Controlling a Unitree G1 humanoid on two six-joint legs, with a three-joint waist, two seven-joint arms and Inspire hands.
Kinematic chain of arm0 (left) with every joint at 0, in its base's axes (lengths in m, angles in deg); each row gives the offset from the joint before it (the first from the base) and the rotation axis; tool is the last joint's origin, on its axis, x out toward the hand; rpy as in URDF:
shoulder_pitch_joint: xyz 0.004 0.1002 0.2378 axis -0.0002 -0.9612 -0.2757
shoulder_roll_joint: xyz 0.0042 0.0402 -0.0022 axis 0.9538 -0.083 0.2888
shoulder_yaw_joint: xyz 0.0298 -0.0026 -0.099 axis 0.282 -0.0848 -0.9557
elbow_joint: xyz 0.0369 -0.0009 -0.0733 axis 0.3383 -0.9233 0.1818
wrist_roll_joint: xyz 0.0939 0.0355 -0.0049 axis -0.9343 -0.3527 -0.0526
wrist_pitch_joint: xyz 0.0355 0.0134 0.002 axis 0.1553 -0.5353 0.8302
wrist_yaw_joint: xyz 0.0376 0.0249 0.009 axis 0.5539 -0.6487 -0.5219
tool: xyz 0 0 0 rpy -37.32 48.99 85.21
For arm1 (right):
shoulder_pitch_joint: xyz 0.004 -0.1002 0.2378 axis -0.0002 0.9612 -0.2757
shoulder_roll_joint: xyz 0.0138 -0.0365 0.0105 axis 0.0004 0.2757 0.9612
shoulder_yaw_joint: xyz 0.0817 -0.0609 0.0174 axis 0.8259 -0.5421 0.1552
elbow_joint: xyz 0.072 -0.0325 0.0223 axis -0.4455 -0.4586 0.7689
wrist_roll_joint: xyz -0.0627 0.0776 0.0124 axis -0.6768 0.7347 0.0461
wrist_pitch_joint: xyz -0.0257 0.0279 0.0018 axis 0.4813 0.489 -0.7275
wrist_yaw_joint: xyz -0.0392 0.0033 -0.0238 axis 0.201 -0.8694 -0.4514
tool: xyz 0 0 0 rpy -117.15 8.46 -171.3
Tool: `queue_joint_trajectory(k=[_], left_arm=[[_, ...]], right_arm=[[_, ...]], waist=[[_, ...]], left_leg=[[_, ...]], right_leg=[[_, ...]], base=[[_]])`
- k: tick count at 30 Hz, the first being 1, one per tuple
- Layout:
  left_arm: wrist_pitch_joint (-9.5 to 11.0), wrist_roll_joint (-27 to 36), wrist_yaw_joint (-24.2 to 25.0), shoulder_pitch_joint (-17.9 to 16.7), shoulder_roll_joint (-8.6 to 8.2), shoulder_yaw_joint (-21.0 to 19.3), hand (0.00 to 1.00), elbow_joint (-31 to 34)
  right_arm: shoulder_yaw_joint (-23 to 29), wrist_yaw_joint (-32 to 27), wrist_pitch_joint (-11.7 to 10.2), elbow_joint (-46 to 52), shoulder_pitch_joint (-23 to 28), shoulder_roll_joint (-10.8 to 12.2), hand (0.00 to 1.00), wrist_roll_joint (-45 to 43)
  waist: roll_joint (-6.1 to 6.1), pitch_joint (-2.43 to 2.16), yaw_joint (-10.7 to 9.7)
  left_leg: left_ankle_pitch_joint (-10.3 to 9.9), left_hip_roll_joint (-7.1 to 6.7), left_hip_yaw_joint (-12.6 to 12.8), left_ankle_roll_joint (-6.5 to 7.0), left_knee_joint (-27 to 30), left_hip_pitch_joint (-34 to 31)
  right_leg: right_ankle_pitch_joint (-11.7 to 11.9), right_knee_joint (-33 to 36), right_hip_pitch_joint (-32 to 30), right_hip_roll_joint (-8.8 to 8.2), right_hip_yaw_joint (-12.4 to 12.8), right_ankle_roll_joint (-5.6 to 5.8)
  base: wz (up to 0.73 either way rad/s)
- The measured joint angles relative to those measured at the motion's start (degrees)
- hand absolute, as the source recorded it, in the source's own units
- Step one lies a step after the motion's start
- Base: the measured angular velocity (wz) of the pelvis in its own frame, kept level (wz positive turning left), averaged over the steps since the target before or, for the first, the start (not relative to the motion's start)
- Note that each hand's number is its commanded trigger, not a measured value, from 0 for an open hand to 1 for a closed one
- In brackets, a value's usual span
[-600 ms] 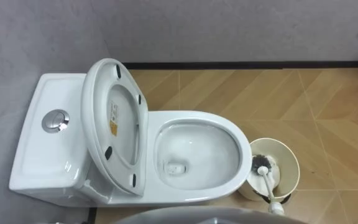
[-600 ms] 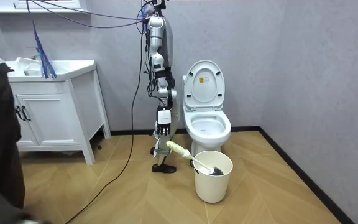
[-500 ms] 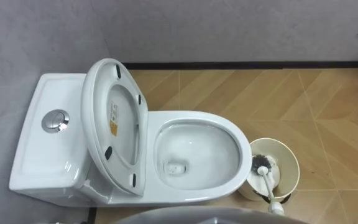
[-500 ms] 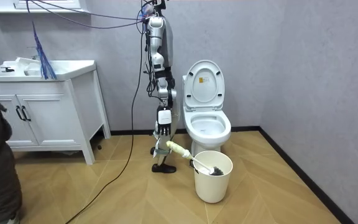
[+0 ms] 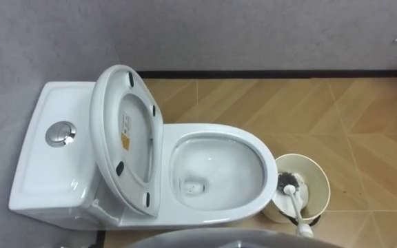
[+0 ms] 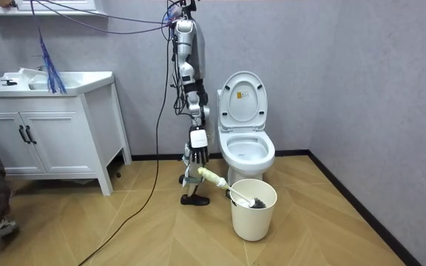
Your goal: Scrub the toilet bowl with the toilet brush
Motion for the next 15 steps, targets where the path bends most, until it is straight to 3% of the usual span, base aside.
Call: queue_joint_trajectory(k=[5, 15], left_arm=[[0.80, -0.08, -1.17, -0.03, -0.02, 0.06, 0.00, 0.46], [2.47, -0.07, -2.57, -0.23, 0.00, -0.04, 0.00, 1.27]], right_arm=[[0.69, -5.59, -1.80, 3.45, 0.22, 0.00, 0.00, 0.65], [2.80, -14.26, -7.43, 6.65, 0.05, 0.01, 0.00, 5.22]], waist=[[0.22, -0.01, 0.07], [0.70, -0.09, 0.20]], left_leg=[[-0.01, 0.04, 0.15, 0.00, -0.35, -0.61], [0.00, -0.01, 0.13, -0.01, -0.24, -0.71]], right_leg=[[0.01, -0.08, -0.65, 0.09, -0.01, 0.00], [0.05, -0.50, -0.47, 0.11, 0.38, -0.01]], base=[[0.00], [-0.02]])
